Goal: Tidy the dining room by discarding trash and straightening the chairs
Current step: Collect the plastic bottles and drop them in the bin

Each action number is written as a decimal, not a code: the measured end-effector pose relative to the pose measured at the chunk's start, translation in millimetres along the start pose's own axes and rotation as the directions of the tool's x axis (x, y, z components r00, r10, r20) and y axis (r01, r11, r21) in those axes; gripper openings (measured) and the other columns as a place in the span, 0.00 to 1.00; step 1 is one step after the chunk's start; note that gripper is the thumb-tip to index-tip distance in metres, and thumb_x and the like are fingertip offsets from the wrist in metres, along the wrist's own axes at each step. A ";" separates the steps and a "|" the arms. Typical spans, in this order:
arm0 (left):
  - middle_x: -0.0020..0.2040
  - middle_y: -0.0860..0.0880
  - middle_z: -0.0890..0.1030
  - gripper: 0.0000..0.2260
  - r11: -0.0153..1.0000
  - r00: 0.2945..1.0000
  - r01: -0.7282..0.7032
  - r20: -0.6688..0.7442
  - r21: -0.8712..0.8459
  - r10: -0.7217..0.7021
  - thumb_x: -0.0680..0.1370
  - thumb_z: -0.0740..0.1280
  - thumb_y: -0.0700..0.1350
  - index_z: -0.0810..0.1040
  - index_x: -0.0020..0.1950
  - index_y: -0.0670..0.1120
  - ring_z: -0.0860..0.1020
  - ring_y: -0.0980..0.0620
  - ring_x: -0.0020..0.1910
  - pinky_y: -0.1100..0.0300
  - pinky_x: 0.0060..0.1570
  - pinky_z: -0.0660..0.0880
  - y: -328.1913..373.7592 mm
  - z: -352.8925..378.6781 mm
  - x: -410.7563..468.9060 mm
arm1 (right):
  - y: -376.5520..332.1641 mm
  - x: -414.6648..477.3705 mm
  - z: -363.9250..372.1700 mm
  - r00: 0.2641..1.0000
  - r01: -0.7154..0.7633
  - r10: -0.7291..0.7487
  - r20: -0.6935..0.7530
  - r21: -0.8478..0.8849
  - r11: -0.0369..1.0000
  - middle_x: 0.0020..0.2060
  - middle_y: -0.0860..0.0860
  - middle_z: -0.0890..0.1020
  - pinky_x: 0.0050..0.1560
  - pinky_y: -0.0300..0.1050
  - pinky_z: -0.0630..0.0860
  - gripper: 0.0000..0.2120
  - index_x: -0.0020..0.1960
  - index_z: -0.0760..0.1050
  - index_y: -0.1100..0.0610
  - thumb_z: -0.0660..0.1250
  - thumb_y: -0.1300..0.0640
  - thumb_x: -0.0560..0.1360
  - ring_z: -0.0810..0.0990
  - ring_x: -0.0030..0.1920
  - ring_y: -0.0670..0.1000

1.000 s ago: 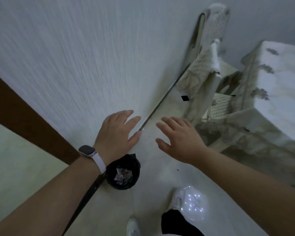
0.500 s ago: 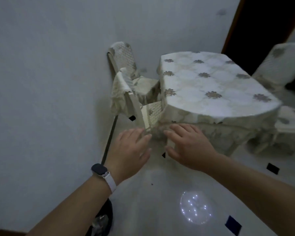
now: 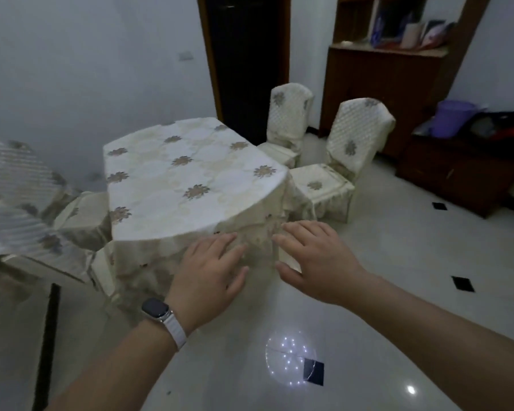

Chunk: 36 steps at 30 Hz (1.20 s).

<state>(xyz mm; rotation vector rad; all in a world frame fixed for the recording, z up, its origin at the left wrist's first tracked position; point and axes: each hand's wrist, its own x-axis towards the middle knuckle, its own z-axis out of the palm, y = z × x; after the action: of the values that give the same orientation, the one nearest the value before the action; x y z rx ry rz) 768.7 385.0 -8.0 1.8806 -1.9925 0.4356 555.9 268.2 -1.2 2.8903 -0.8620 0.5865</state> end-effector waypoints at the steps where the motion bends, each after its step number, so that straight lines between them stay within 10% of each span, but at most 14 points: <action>1: 0.61 0.45 0.79 0.16 1.000 1.000 -0.027 0.003 -0.008 0.027 0.77 0.63 0.54 0.79 0.59 0.48 0.77 0.42 0.57 0.49 0.57 0.73 10.1 7.3 14.9 | 16.9 -4.7 -3.0 1.000 -0.020 0.020 -0.021 -0.007 1.000 0.61 0.54 0.79 0.61 0.53 0.72 0.23 0.62 0.76 0.53 0.59 0.40 0.76 0.76 0.60 0.57; 22: 0.60 0.46 0.80 0.16 0.910 0.943 -0.333 -0.087 -0.248 0.322 0.77 0.63 0.53 0.81 0.59 0.46 0.78 0.43 0.58 0.51 0.57 0.69 -23.7 196.1 290.1 | 224.5 91.8 55.0 0.917 -0.362 0.394 0.066 -0.284 0.888 0.62 0.53 0.78 0.62 0.51 0.66 0.23 0.63 0.76 0.51 0.56 0.39 0.76 0.76 0.60 0.55; 36: 0.59 0.46 0.80 0.15 0.729 0.814 -0.555 -0.080 -0.401 0.575 0.77 0.63 0.52 0.80 0.59 0.47 0.77 0.43 0.59 0.49 0.56 0.73 37.5 300.5 479.3 | 374.0 103.9 64.7 0.753 -0.652 0.648 -0.119 -0.270 0.708 0.59 0.55 0.80 0.60 0.52 0.69 0.23 0.60 0.79 0.55 0.58 0.42 0.76 0.78 0.57 0.59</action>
<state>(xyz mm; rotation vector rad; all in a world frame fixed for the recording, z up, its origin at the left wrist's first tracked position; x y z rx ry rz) 694.1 -175.4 -50.9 1.0131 -2.4461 0.0986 455.8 -110.7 -37.5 2.2480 -1.8188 0.4537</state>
